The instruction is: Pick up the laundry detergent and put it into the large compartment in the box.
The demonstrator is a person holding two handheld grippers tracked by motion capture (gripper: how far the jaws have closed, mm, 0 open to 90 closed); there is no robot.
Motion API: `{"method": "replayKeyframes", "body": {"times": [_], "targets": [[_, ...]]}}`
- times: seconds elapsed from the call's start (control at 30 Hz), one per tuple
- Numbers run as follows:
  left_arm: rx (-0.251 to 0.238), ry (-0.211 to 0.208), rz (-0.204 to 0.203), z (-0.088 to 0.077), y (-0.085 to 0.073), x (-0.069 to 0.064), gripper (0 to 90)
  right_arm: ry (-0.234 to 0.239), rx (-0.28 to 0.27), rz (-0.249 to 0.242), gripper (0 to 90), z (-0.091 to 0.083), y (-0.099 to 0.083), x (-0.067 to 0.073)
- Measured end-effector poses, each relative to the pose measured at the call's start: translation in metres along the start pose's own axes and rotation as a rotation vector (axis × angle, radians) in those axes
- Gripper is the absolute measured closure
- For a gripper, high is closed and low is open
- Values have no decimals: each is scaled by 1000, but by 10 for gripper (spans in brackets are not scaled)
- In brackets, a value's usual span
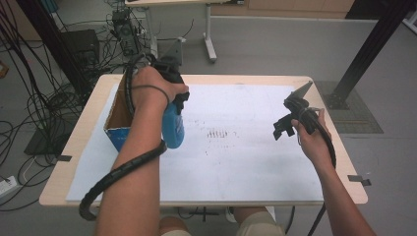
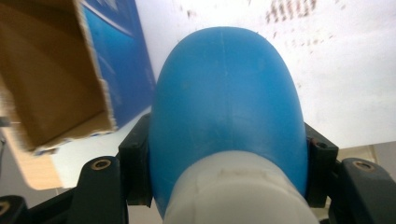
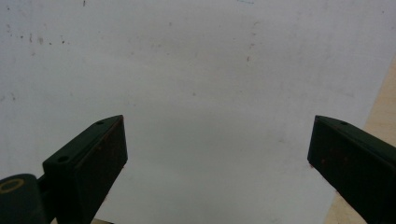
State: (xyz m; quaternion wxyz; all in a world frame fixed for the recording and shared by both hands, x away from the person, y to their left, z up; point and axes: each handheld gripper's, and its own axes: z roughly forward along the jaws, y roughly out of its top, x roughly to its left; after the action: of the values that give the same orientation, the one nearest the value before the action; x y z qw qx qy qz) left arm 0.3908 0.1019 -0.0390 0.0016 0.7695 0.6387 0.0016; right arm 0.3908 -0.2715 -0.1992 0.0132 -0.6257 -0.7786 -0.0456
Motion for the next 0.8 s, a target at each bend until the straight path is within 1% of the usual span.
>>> {"method": "replayKeyframes", "body": {"times": [0.03,0.07,0.1,0.13,0.17,0.2,0.27,0.3,0.33,0.37,0.4,0.47,0.5,0.53,0.57,0.63,0.67,0.8], "targets": [[0,0,0,0,0,0,376,0,0,0,49,0,0,0],[-8,-3,5,-17,1,2,376,2,0,-3,49,0,0,1],[-8,-3,5,-17,1,2,376,2,0,-3,49,0,0,1],[-13,-4,6,-23,1,2,376,-1,3,-5,49,1,0,3],[-28,-6,6,-41,1,4,376,-1,6,-6,49,1,1,4],[-37,-7,5,-50,1,4,376,-6,5,-7,49,1,1,5],[-61,-7,-6,-67,0,6,376,-4,10,-3,49,1,2,6],[-61,-7,-6,-67,0,6,376,-6,10,-3,49,1,2,7],[-67,-2,-3,-77,1,7,376,-6,10,-3,49,1,2,7],[-76,6,-2,-94,2,10,376,-2,12,-5,49,1,2,8],[-76,6,-2,-94,2,10,376,-2,12,-5,49,1,2,8],[-88,12,-5,-107,3,14,376,-2,10,-10,50,-1,2,10],[-97,17,-10,-121,4,20,376,-2,5,-11,49,-2,2,10],[-97,17,-10,-121,4,20,376,-6,0,-10,49,-3,0,11],[-102,16,-15,-130,5,27,376,-5,1,-11,49,-4,0,11],[-111,17,-26,-141,5,35,376,-3,2,-9,49,-5,0,11],[-111,17,-26,-141,5,35,376,-3,2,-9,49,-5,0,11],[-121,27,-36,-155,6,47,376,-6,0,-12,49,-7,-3,10]]}}
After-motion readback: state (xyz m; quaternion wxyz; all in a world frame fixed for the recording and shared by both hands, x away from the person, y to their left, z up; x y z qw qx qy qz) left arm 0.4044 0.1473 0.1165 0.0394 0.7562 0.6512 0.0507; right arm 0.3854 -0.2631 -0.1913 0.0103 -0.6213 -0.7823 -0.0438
